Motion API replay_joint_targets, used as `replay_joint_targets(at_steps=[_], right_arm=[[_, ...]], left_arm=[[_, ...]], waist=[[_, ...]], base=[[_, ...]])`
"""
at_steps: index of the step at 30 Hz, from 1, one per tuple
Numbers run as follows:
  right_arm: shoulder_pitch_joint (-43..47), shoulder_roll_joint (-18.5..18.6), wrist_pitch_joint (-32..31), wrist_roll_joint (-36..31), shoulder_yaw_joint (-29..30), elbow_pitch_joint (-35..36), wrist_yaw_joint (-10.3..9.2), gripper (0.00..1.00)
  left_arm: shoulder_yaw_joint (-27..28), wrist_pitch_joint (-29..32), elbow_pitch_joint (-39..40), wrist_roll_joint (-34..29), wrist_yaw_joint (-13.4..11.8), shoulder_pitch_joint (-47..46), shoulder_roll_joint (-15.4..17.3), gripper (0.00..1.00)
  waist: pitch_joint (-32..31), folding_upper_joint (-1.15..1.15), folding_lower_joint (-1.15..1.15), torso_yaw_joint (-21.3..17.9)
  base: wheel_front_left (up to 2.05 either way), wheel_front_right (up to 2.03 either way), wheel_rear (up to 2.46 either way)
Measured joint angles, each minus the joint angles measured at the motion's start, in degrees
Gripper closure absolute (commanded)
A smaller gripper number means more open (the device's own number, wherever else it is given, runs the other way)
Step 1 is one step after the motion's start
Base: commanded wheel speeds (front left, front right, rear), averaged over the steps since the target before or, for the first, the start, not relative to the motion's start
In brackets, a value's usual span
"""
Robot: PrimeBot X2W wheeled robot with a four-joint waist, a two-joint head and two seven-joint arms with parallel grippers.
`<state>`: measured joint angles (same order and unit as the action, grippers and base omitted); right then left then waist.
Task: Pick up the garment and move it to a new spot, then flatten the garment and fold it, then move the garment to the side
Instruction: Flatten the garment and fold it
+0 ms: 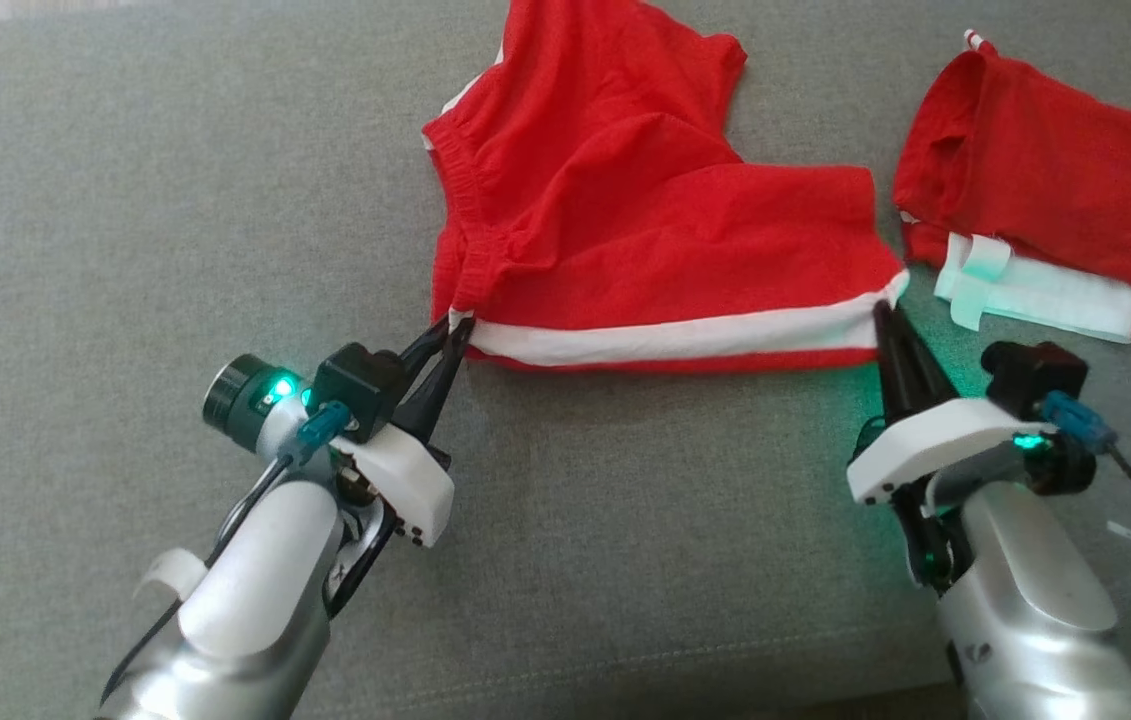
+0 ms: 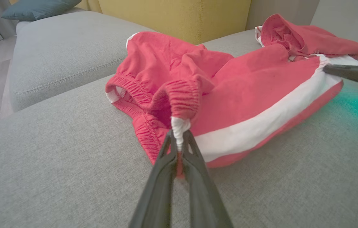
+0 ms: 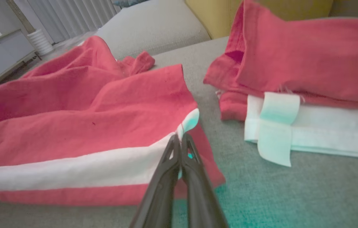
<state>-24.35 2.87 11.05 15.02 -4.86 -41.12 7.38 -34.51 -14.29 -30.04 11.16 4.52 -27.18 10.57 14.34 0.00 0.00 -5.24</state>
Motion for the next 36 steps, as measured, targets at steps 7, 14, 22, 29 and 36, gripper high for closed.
replay_joint_targets(at_steps=[7,14,22,29,36], right_arm=[[0.4,0.1,2.1,-0.4,1.2,5.6,0.00,1.00],[0.7,1.5,2.7,-0.3,-0.4,13.1,0.00,1.00],[1.1,4.7,3.2,-0.6,-2.3,23.7,0.00,1.00],[-2.3,5.1,3.3,-2.7,-1.7,34.2,0.00,1.00],[-1.3,3.4,3.7,-4.3,1.2,43.3,0.00,1.00]], left_arm=[[0.5,0.0,0.5,0.0,-0.1,0.0,0.0,1.00],[3.6,0.0,5.0,0.8,-1.0,0.2,0.2,1.00],[6.9,0.0,13.7,1.1,-1.6,-1.7,1.5,1.00],[7.9,0.8,21.5,0.5,-1.6,-7.8,3.2,1.00],[9.9,4.1,30.0,0.6,-3.2,-8.7,4.3,1.00]], waist=[[-1.4,0.00,0.00,-0.1],[-3.5,0.00,0.00,-0.4],[-7.2,0.00,0.00,-0.4],[-11.7,0.00,0.00,0.1],[-14.6,0.00,0.00,0.7]], base=[[0.00,0.00,0.00],[0.00,0.00,0.00],[0.00,0.00,0.00],[0.00,0.00,0.00],[0.00,0.00,0.00]])
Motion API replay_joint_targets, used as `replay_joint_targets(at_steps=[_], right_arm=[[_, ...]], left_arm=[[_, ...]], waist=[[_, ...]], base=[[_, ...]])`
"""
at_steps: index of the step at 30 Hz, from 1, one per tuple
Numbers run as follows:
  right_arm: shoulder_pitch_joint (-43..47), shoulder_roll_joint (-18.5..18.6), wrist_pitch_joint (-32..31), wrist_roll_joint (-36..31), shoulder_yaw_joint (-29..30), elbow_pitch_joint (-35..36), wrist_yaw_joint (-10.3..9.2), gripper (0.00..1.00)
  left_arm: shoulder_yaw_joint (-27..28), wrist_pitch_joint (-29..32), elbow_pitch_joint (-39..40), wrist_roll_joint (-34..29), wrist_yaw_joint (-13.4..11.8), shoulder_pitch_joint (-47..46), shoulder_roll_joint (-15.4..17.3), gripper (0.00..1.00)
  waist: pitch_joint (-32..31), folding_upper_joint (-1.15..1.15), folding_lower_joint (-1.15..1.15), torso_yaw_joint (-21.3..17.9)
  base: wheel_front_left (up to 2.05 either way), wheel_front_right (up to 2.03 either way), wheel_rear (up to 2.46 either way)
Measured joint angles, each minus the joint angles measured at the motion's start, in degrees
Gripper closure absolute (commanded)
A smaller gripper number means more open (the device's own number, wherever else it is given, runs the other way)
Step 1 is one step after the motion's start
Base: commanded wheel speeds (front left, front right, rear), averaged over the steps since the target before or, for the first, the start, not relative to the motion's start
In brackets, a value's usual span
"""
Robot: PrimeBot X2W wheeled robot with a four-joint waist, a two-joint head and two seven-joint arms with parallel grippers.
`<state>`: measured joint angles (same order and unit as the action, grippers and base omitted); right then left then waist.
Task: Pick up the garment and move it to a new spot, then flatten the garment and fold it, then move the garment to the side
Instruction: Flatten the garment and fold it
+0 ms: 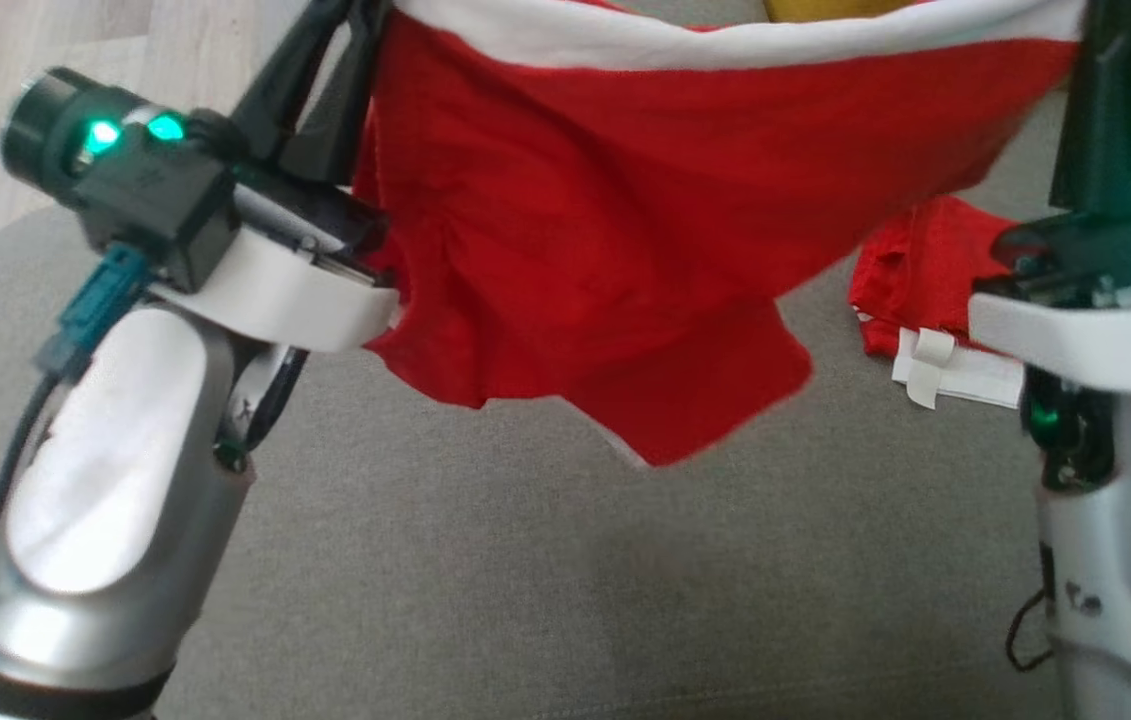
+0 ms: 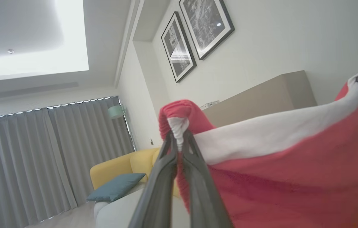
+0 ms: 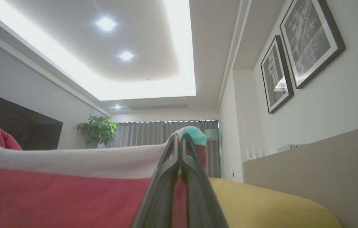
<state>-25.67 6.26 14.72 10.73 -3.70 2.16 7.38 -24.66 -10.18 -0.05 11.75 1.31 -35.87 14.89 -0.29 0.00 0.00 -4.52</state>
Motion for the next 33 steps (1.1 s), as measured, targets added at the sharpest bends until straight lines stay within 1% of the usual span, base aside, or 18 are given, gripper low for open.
replay_joint_targets(at_steps=[4,7,10,11,13,15,17,20,23,26,28,29,31,33], right_arm=[[3.9,-1.7,-0.6,-1.2,0.7,5.0,0.00,1.00],[5.4,-2.1,-2.3,-1.6,0.7,5.6,0.00,1.00],[5.1,-2.2,-4.1,-1.8,1.4,5.4,0.00,1.00],[4.9,-2.3,-4.9,-1.8,1.8,5.1,0.00,1.00],[3.7,-2.3,-6.9,-1.6,2.2,3.3,0.00,1.00],[0.5,-2.3,-8.3,-0.6,2.2,0.9,0.00,1.00],[-4.6,-2.4,-9.9,0.6,2.3,-2.3,0.00,1.00],[-14.6,-2.2,-10.5,1.4,2.1,-8.9,0.00,1.00],[-26.2,0.4,-9.1,-0.2,-0.6,-17.2,0.00,1.00],[-38.2,1.4,-6.5,-1.1,-0.4,-26.8,0.00,1.00],[-45.0,1.1,-4.0,-2.4,1.2,-32.4,0.01,1.00],[-50.4,0.6,-1.9,-4.2,3.2,-37.0,0.01,1.00],[-54.0,-0.3,-0.8,-5.0,5.4,-40.6,0.01,1.00],[-55.4,-1.0,-0.3,-5.8,6.7,-43.6,0.02,1.00]], left_arm=[[1.1,2.8,5.4,0.1,-1.4,0.6,1.2,1.00],[1.2,4.0,6.7,1.3,-1.6,0.9,1.3,1.00],[1.6,5.7,6.6,3.5,-1.5,1.9,1.3,1.00],[1.6,6.4,6.1,4.1,-1.2,1.8,1.4,1.00],[1.6,7.8,4.8,5.4,0.1,1.3,1.8,1.00],[1.6,9.6,2.4,7.6,1.6,-0.1,1.7,1.00],[1.7,11.2,-1.2,9.2,2.7,-3.2,1.8,1.00],[1.8,12.5,-8.3,10.7,4.4,-11.0,2.0,1.00],[2.0,12.0,-15.8,11.3,5.3,-20.9,2.0,1.00],[2.9,8.6,-23.1,11.1,5.8,-31.1,1.5,1.00],[3.3,5.8,-27.4,11.1,5.8,-36.8,0.6,1.00],[3.7,2.6,-31.1,10.9,5.8,-40.9,-0.8,1.00],[4.3,-0.4,-34.8,10.9,5.8,-43.5,-2.7,1.00],[4.8,-2.4,-38.2,10.9,5.8,-44.5,-4.3,1.00]], waist=[[-0.3,0.00,0.00,0.5],[0.1,0.00,0.00,0.5],[0.9,0.00,0.00,0.4],[1.4,0.00,0.00,0.4],[2.6,0.00,0.00,0.3],[4.3,0.00,0.00,0.3],[6.3,0.00,0.00,0.3],[9.9,0.00,0.00,0.5],[14.0,0.00,0.00,0.8],[18.1,0.00,0.00,1.3],[20.8,0.00,0.00,1.7],[23.2,0.00,0.00,2.2],[25.4,0.00,0.00,2.7],[27.4,0.00,0.00,3.3]], base=[[0.00,0.00,0.00],[0.00,0.00,0.00],[0.00,0.00,0.00],[0.00,0.00,0.00],[0.00,0.00,0.00],[0.00,0.00,0.00],[0.00,0.00,0.00],[0.00,0.00,0.00],[0.00,0.00,0.00],[0.00,0.00,0.00],[0.00,0.00,0.00],[0.00,0.00,0.00],[0.00,0.00,0.00],[0.00,0.00,0.00]])
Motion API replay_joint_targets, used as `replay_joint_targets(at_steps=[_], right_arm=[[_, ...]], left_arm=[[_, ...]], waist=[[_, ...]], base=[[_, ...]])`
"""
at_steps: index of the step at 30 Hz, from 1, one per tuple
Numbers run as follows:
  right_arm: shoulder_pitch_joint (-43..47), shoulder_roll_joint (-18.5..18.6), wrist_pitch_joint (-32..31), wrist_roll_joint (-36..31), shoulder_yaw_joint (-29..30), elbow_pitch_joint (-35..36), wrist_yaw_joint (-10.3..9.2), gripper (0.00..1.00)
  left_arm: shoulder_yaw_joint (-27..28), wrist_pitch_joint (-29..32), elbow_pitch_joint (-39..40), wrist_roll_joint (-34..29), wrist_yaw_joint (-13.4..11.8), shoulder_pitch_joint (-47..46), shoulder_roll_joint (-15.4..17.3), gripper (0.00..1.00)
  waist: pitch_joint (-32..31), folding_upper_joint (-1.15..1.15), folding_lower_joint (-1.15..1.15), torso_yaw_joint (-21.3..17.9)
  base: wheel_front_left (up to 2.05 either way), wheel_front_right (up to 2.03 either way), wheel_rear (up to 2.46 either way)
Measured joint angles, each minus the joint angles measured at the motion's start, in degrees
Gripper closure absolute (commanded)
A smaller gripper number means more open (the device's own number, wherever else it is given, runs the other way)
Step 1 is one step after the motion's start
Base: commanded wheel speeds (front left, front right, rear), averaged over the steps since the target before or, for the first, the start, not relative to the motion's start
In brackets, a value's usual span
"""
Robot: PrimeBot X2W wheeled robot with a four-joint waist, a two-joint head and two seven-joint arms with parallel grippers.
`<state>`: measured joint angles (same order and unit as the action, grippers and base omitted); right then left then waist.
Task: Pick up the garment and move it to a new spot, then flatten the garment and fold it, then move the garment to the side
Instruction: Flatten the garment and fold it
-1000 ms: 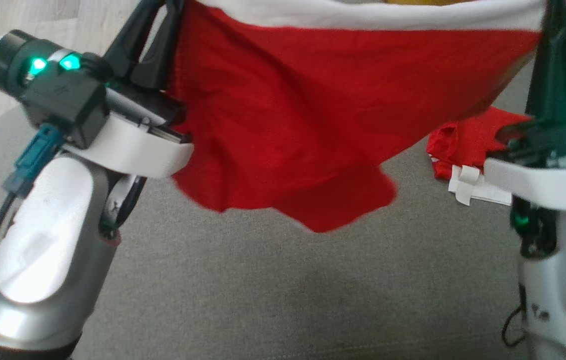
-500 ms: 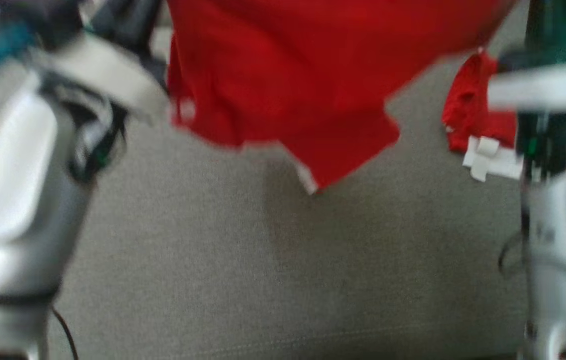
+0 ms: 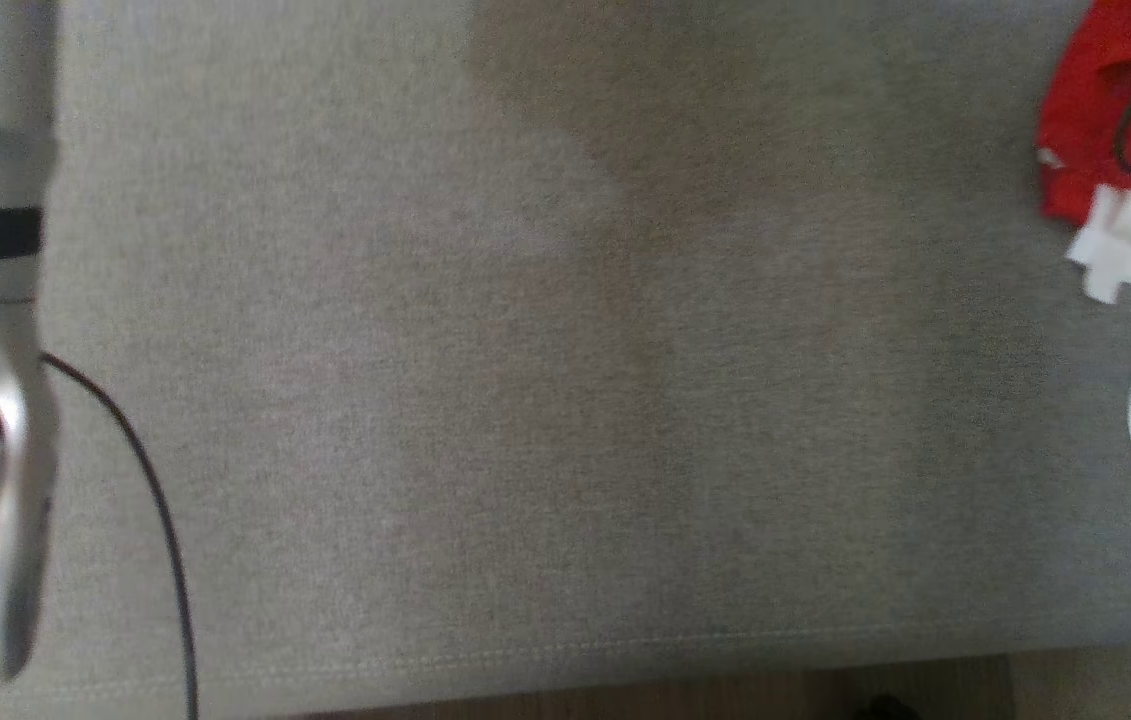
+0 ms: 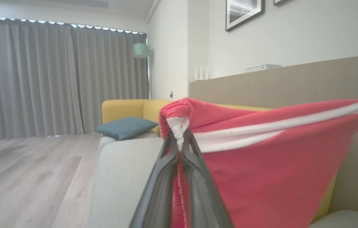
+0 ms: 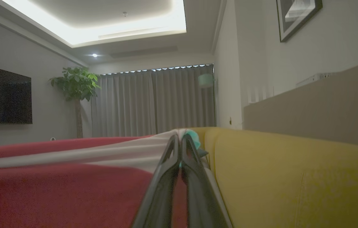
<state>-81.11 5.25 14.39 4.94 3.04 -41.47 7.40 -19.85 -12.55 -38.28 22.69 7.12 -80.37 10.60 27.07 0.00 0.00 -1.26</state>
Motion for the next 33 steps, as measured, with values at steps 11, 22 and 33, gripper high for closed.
replay_joint_targets(at_steps=[11,22,33], right_arm=[[10.2,-1.2,0.3,0.3,1.4,-16.6,0.00,1.00],[20.1,1.4,-5.0,6.4,-6.8,-27.6,-0.01,1.00],[27.1,5.5,-15.7,14.6,-19.5,-25.9,-0.01,1.00]], left_arm=[[-5.1,-1.7,-4.8,0.8,0.5,11.9,-2.9,1.00],[-19.5,-2.1,-0.4,0.1,0.5,32.4,1.9,1.00],[-25.1,-2.1,2.1,-1.0,0.5,40.2,4.0,1.00]], waist=[[4.0,0.00,0.00,2.1],[-2.9,0.00,0.00,2.5],[-10.0,0.00,0.00,1.9]], base=[[0.00,0.00,0.00],[0.00,0.00,0.00],[0.00,0.00,0.00]])
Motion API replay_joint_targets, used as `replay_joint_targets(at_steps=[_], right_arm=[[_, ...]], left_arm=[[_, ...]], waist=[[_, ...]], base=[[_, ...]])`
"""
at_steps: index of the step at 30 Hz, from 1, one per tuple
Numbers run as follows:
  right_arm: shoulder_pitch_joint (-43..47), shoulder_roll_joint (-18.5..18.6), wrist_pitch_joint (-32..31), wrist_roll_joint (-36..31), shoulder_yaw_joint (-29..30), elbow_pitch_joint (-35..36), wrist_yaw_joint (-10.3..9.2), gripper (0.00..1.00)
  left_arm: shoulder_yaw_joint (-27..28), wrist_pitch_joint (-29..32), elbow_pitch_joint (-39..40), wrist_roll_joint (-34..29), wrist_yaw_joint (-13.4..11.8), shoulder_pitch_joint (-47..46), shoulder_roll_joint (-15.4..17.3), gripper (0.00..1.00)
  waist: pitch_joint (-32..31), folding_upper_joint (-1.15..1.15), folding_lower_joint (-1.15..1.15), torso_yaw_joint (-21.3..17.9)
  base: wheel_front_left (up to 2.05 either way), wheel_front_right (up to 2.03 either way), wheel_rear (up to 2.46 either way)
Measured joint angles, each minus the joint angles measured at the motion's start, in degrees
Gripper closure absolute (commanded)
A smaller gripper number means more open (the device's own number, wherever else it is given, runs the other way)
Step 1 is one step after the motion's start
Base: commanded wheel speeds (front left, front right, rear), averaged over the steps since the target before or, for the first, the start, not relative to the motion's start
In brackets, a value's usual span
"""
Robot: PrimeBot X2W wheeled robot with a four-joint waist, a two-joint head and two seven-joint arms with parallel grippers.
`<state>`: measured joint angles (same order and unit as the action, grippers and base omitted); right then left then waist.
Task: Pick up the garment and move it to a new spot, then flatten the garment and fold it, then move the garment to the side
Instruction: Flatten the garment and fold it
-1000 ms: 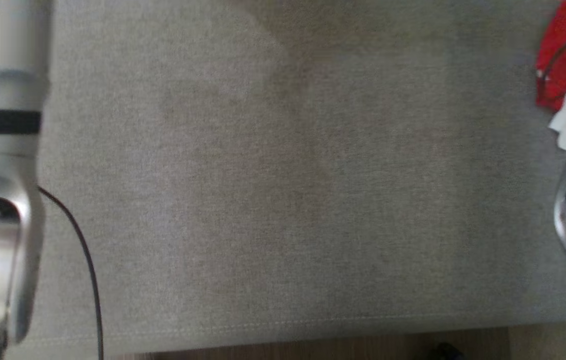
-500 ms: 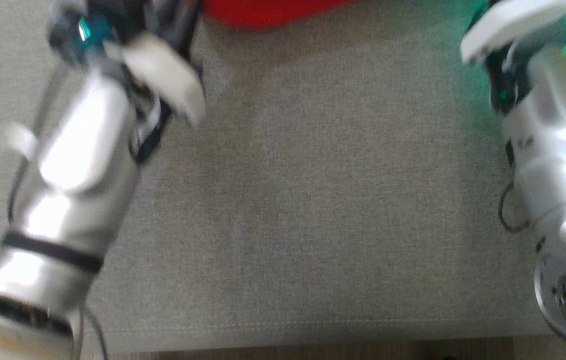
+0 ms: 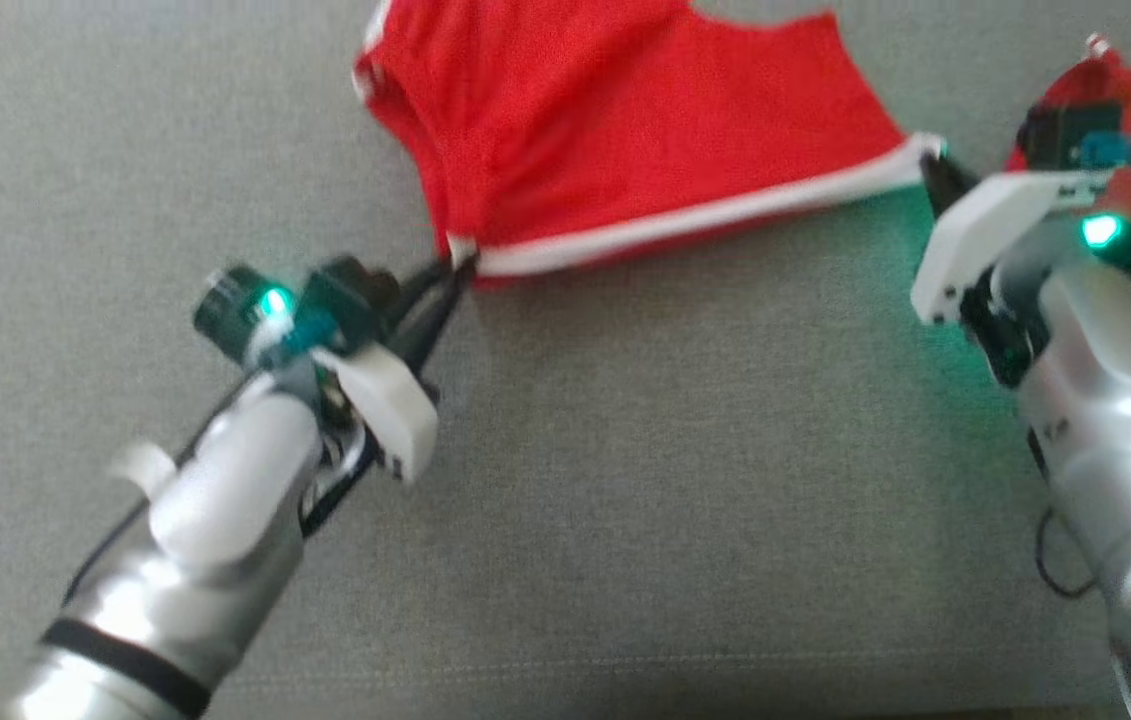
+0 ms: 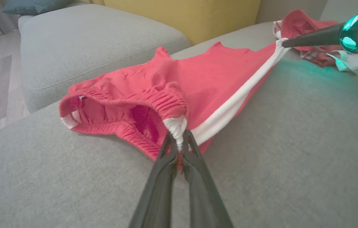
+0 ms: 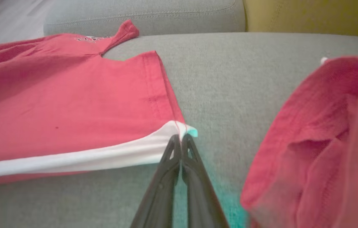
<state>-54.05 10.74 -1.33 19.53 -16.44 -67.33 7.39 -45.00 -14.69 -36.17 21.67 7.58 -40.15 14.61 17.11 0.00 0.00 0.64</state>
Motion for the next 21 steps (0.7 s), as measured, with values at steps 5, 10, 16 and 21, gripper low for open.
replay_joint_targets(at_steps=[5,10,16,21], right_arm=[[5.6,2.6,-6.8,7.4,-6.1,5.1,0.00,1.00],[10.6,6.9,-13.1,14.5,-12.9,13.0,0.00,1.00],[18.1,12.8,-20.0,22.9,-18.7,21.6,0.00,1.00],[24.5,17.2,-24.8,28.8,-20.5,27.5,0.00,1.00]], left_arm=[[-1.3,0.0,1.0,-0.9,0.0,4.1,0.4,1.00],[-2.4,0.0,1.7,-0.9,0.0,8.0,1.5,1.00],[-4.6,0.0,3.9,-0.8,0.0,15.1,2.5,1.00],[-6.7,0.0,6.9,-0.4,0.0,20.5,3.7,1.00]], waist=[[-3.2,0.00,0.00,-0.5],[-6.2,0.00,0.00,-1.1],[-10.6,0.00,0.00,-2.0],[-14.7,0.00,0.00,-2.7]], base=[[0.00,0.00,0.00],[0.00,0.00,0.00],[0.00,0.00,0.00],[0.00,0.00,0.00]])
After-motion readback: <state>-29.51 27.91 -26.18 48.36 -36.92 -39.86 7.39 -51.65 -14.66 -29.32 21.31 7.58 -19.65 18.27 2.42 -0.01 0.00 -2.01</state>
